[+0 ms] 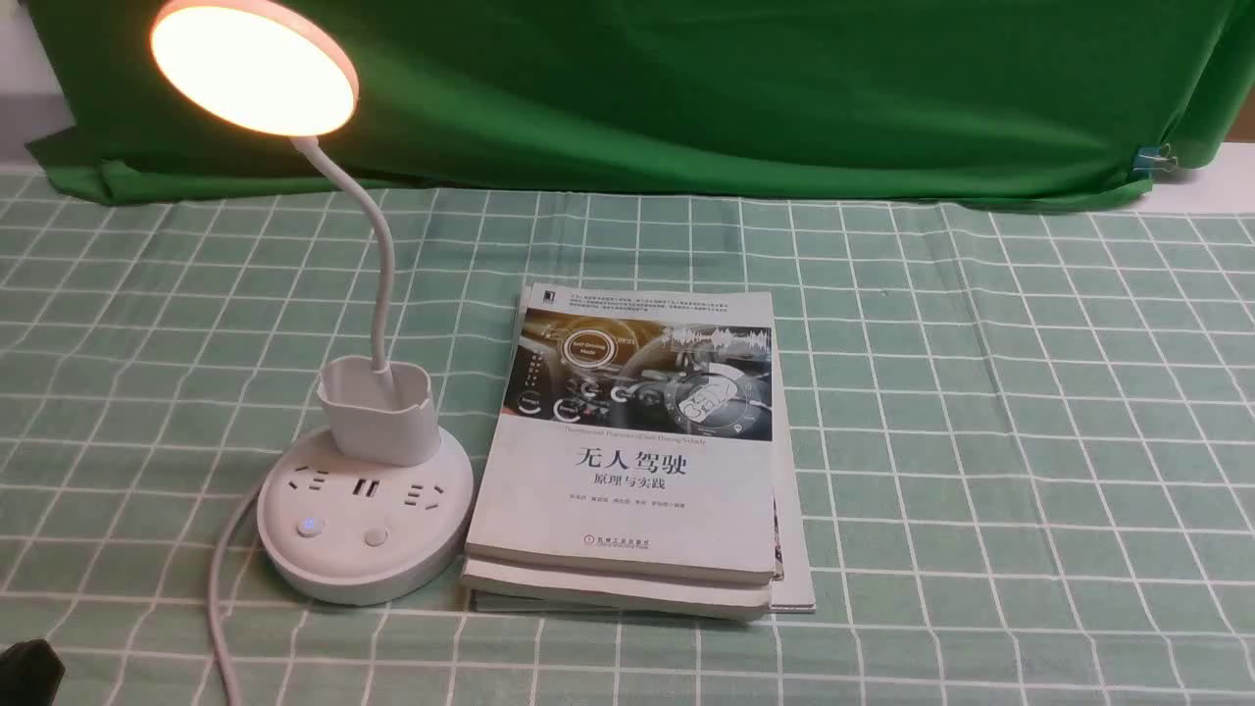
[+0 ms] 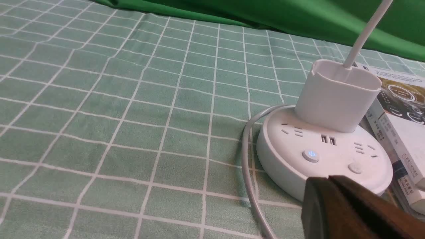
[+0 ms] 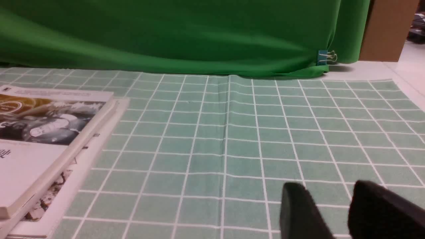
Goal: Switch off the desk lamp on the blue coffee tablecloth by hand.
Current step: 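Press the power button on the round power strip under the lamp with the left gripper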
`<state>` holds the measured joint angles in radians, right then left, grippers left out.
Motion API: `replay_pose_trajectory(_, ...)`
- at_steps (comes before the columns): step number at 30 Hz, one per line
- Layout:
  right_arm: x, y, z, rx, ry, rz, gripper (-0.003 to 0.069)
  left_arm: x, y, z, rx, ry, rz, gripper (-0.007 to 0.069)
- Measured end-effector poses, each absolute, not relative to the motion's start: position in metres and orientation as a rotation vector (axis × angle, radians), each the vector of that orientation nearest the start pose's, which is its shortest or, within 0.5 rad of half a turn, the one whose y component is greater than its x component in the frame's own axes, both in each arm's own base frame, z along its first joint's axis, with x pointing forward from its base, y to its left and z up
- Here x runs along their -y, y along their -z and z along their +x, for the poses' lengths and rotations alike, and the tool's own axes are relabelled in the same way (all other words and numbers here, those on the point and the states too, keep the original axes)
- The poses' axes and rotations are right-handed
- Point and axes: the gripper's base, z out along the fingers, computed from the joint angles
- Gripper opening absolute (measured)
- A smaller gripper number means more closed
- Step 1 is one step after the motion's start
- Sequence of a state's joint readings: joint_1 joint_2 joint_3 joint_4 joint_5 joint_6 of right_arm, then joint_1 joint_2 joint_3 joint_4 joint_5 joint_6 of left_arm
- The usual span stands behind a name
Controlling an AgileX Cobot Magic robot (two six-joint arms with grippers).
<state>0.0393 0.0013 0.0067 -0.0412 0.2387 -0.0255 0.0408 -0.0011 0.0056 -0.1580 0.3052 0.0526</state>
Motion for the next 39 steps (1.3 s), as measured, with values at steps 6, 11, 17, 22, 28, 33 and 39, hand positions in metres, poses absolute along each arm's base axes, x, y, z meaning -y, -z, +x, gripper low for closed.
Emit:
replay_pose_trajectory(6,-0.001,-0.189,0.056,-1.728,0.028,-0.083,0.0242,0.002,-0.184,0.054,-1.788,0.083,-0.090,0.0004)
replay_pose_trajectory(11,-0.001,-0.189,0.056,-1.728,0.028,-0.083,0.0242,0.002,-0.184,0.054,-1.788,0.083,-0.090,0.0004)
replay_pose_trajectory(17,-0.001,-0.189,0.056,-1.728,0.028,-0.083,0.0242,0.002,-0.184,0.054,-1.788,0.083,-0.090,0.0004)
replay_pose_trajectory(22,-0.001,-0.189,0.056,-1.728,0.028,-0.083,0.0242,0.004,-0.195,0.056,-1.648,0.325,-0.312,0.0004)
replay_pose_trajectory(28,-0.001,-0.189,0.056,-1.728,0.028,-0.083,0.0242,-0.001,-0.210,0.056,-1.417,0.576,-0.580,0.0004)
replay_pose_trajectory(33,-0.001,-0.189,0.056,-1.728,0.028,-0.083,0.0242,-0.004,-0.217,0.055,-1.363,0.565,-0.583,0.0004)
replay_pose_trajectory(39,-0.001,-0.189,0.056,-1.728,0.028,-0.083,0.0242,0.010,-0.268,0.062,-1.616,0.501,-0.388,0.0004)
